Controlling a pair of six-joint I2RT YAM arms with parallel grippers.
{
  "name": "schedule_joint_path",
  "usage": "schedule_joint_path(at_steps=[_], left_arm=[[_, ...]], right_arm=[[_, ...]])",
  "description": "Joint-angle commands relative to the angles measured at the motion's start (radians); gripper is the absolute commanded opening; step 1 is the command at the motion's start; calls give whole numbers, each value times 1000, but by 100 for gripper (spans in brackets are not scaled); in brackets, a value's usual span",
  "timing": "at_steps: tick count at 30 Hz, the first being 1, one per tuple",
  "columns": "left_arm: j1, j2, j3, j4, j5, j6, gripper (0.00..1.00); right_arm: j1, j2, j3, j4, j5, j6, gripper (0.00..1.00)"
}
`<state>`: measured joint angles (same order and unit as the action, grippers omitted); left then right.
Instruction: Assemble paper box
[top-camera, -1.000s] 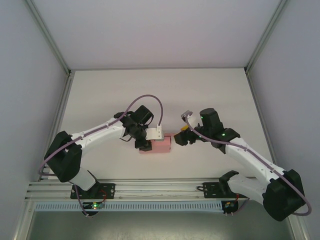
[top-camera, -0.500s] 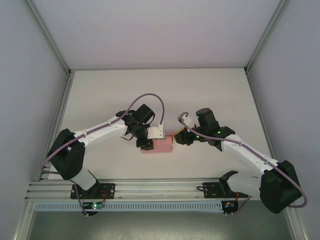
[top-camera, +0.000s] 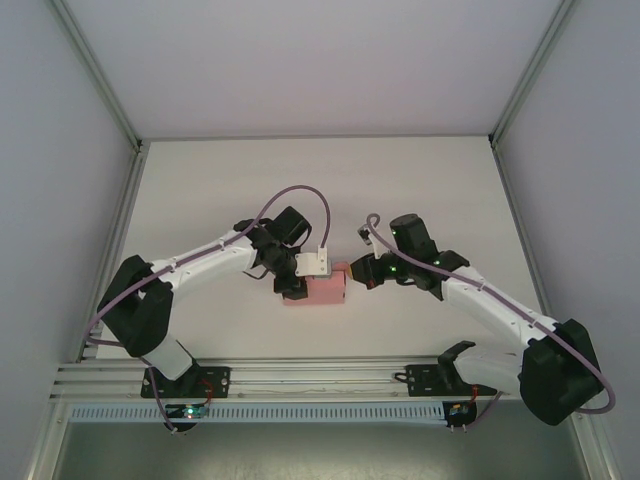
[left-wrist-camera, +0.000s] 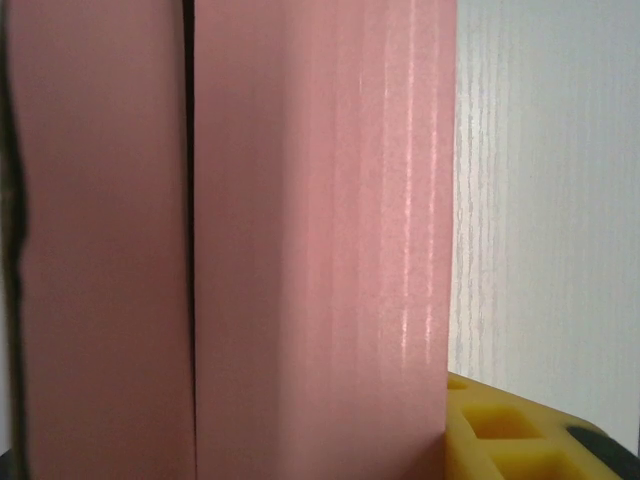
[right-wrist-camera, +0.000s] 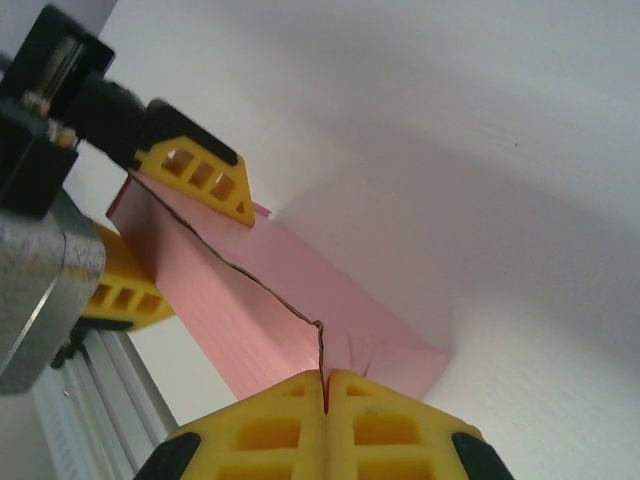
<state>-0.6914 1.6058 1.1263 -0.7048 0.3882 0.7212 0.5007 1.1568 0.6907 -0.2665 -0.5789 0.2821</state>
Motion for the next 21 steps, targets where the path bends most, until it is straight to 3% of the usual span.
schedule_joint_path(at_steps=[1, 14, 17, 21], left_arm=[[9, 43, 12, -38, -56, -27, 44], [-4, 78, 36, -54, -84, -38, 45], [-5, 79, 37, -55, -84, -38, 45], [-5, 80, 35, -50, -87, -38, 45]], right_arm=[[27, 23, 63, 55, -120, 223, 0], [25, 87, 28, 310, -195, 694, 0], [26, 87, 26, 310, -176, 700, 0], [34, 65, 14, 230, -123, 555, 0]])
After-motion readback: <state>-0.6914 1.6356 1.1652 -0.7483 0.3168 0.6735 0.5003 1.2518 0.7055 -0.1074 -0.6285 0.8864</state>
